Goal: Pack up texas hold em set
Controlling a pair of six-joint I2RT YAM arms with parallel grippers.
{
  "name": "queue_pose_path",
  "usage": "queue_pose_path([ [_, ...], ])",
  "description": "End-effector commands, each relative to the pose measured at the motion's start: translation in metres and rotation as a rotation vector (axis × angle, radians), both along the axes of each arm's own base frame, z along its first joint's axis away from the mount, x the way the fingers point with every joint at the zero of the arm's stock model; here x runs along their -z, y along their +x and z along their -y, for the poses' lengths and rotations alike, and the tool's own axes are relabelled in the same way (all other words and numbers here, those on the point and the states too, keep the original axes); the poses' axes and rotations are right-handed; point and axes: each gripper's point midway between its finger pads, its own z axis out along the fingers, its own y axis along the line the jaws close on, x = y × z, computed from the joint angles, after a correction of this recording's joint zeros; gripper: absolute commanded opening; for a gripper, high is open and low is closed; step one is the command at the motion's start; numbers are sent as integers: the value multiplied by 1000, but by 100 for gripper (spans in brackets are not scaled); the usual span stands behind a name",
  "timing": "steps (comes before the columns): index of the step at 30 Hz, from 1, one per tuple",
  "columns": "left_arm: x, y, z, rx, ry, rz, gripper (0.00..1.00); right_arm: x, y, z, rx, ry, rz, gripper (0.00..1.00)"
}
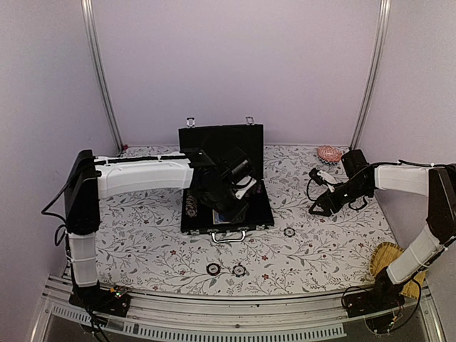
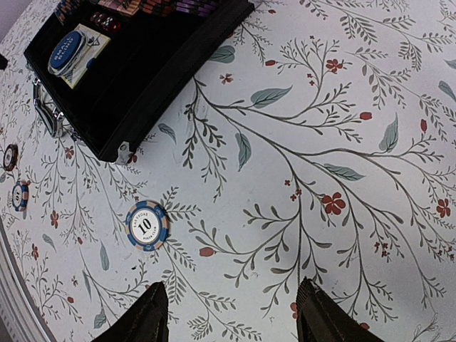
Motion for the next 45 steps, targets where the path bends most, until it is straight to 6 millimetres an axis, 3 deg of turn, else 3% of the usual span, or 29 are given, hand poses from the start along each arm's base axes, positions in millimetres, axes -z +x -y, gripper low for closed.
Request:
queue_pose_path([
  [1,-6,-70,9,277,24,-25,35,-4,5,-1,-8,6,9,63],
  [5,6,-103,4,348,97,-57,37,-3,5,-1,-6,1,7,63],
  [17,42,-136,-58,326,233,-150,50,-1,6,1,-6,-14,12,63],
  [25,64,-132,-72,304,267,-159,53,-1,5,1,-5,-15,12,63],
  [30,70,-123,-72,289,261,-161,53,-1,5,2,-2,-17,13,63],
  [45,93,-122,-69,318,286,-185,54,2,5,2,-2,-21,5,63],
])
